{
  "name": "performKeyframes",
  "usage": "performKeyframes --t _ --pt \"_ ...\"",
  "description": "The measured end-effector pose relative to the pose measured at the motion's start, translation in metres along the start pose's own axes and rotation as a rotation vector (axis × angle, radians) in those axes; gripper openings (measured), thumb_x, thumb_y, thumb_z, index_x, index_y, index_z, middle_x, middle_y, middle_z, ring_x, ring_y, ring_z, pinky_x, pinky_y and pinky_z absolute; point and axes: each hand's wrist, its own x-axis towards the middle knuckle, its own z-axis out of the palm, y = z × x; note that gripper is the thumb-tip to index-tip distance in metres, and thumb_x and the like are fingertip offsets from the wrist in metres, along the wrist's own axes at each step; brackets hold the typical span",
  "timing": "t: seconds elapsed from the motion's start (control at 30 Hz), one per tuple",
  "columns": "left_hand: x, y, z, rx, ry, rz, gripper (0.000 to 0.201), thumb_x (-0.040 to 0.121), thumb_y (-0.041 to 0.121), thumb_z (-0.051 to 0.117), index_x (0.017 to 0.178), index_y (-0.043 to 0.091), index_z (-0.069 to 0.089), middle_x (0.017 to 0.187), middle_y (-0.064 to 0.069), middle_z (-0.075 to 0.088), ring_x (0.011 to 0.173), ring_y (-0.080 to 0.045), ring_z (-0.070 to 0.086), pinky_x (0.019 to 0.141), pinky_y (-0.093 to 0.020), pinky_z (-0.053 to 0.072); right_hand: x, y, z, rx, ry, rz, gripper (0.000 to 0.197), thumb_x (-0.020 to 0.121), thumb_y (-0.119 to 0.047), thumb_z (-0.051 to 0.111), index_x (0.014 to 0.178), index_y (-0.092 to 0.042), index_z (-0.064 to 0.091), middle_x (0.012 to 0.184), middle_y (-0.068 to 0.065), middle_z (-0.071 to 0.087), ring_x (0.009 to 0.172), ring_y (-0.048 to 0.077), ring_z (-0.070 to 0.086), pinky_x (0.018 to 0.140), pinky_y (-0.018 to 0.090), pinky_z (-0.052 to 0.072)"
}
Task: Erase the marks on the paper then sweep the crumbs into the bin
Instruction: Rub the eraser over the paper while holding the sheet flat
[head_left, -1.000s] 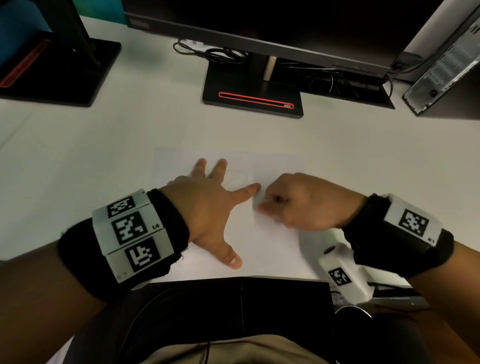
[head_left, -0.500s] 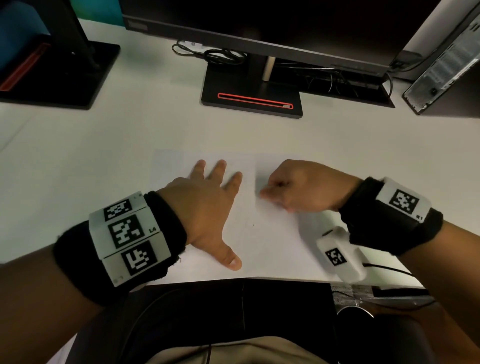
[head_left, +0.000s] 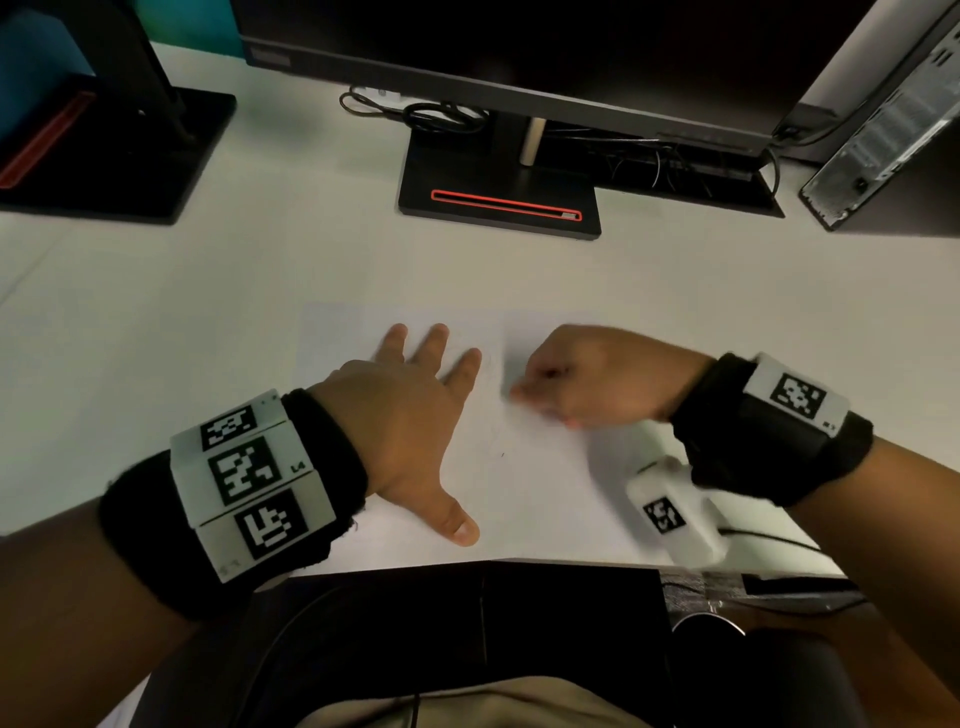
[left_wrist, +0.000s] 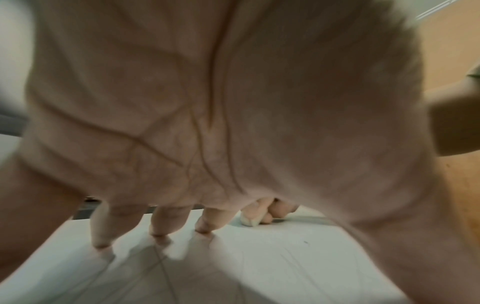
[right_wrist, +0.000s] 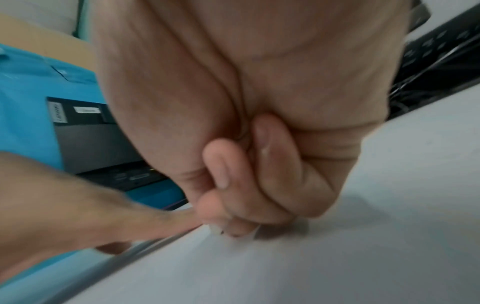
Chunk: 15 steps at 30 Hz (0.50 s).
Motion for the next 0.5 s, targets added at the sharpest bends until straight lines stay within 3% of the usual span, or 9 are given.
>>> performKeyframes --t 0.1,0.23,0.33,0.5 --pt "-0.001 0.000 -0.001 -0.003 -0.002 0.000 0.155 0.050 0.090 0.069 0.152 0.027 -0.030 0.161 -0.005 -0.034 0.151 -0.039 -0.019 0.112 -0.056 0.033 0.004 0.006 -0.009 0.022 0.075 0.052 0.047 0.101 -0.039 0.053 0.071 -0.004 0.065 0.062 0.003 0.063 0.055 0.016 0.053 0.063 0.031 0.048" --pt "0.000 0.001 0.000 -0.005 -0.002 -0.003 0.155 0.052 0.089 0.069 0.153 0.027 -0.029 0.161 -0.005 -0.034 0.151 -0.039 -0.019 0.112 -0.056 0.034 -0.002 -0.006 0.006 -0.016 -0.045 -0.038 0.048 0.101 -0.042 0.051 0.073 -0.005 0.065 0.061 0.001 0.064 0.056 0.015 0.053 0.064 0.033 0.049" --pt "-0.001 0.001 -0.001 -0.006 -0.006 -0.001 0.155 0.051 0.089 0.070 0.153 0.027 -0.029 0.161 -0.005 -0.034 0.151 -0.039 -0.020 0.112 -0.056 0.033 0.004 0.005 -0.009 0.042 0.015 0.059 0.049 0.100 -0.041 0.053 0.071 -0.004 0.066 0.059 0.002 0.061 0.053 0.018 0.052 0.064 0.036 0.052" --pt "0.000 0.000 -0.001 -0.004 0.001 0.002 0.155 0.051 0.089 0.070 0.153 0.027 -0.030 0.161 -0.005 -0.034 0.150 -0.039 -0.020 0.112 -0.056 0.033 0.003 0.003 -0.003 0.002 0.007 0.026 0.046 0.101 -0.040 0.052 0.066 -0.011 0.063 0.056 -0.005 0.060 0.052 0.014 0.051 0.061 0.029 0.046"
